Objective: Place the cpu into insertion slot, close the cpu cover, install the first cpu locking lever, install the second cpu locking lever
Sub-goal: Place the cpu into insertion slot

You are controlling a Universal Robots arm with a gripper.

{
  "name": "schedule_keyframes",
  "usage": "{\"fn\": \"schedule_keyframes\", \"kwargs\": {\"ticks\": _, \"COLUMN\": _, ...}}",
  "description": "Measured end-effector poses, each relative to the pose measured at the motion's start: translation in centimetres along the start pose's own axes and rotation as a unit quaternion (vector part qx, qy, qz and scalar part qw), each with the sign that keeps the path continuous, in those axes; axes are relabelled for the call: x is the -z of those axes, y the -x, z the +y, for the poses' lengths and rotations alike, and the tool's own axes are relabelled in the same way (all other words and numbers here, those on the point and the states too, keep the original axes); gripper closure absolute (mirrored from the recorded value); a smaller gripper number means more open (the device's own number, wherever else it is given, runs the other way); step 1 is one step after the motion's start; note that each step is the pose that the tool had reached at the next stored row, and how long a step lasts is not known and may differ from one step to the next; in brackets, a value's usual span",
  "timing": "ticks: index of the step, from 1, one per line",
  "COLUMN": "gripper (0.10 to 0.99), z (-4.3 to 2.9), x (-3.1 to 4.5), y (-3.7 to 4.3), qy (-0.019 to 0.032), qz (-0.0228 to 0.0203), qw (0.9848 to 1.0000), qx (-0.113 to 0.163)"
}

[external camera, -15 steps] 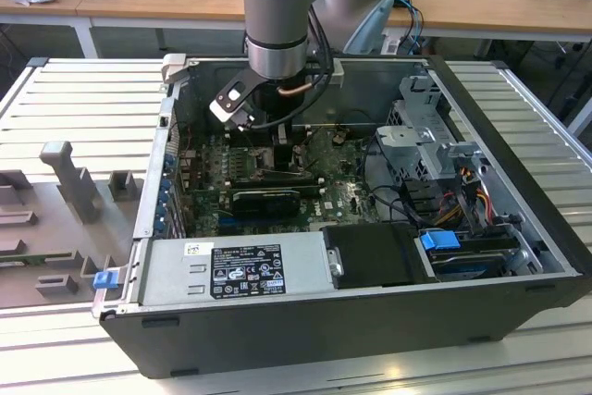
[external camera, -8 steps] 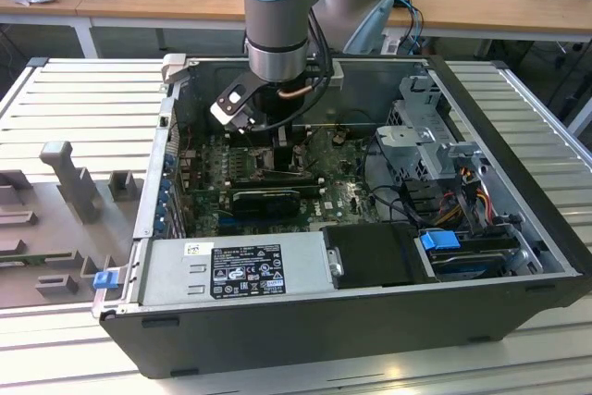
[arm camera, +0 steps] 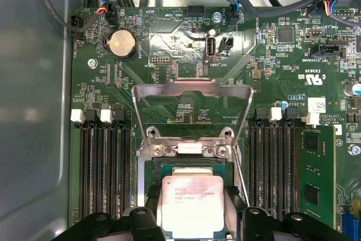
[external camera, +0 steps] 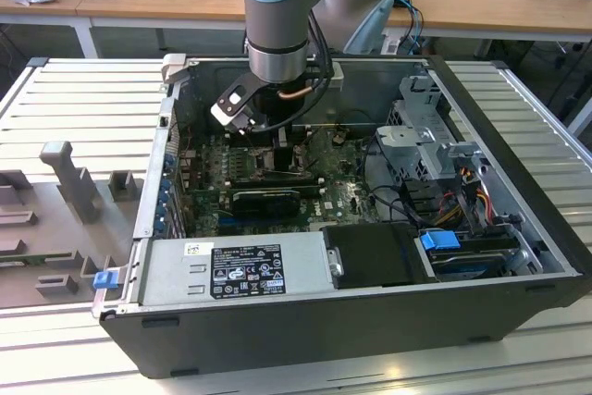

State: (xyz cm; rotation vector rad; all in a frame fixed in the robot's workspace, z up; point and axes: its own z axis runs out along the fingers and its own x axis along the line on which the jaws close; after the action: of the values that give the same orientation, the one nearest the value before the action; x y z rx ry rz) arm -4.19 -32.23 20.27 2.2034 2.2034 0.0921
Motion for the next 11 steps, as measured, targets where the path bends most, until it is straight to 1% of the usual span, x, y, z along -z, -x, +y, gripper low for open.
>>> {"fn": "schedule_keyframes", "kwargs": {"ticks": 2, "gripper": 0.561, "z": 0.03, "x": -0.02, "y": 0.0, "qy": 0.0002, "qz": -0.0005, "qw": 1.0, "qx": -0.008}}
{"fn": "schedule_keyframes", "kwargs": {"ticks": 4, "gripper": 0.561, "z": 0.03, "x": -0.07, "y": 0.0, "qy": 0.0002, "qz": -0.0006, "qw": 1.0, "qx": -0.008}}
{"fn": "schedule_keyframes", "kwargs": {"ticks": 6, "gripper": 0.545, "z": 0.03, "x": -0.07, "y": 0.0, "qy": 0.0001, "qz": -0.0006, "qw": 1.0, "qx": -0.008}}
{"fn": "schedule_keyframes", "kwargs": {"ticks": 7, "gripper": 0.482, "z": 0.03, "x": -0.07, "y": 0.0, "qy": 0.0002, "qz": -0.0006, "qw": 1.0, "qx": -0.008}}
{"fn": "schedule_keyframes", "kwargs": {"ticks": 11, "gripper": 0.482, "z": 0.09, "x": -0.1, "y": -0.02, "qy": 0.0003, "qz": -0.0003, "qw": 1.0, "qx": -0.008}}
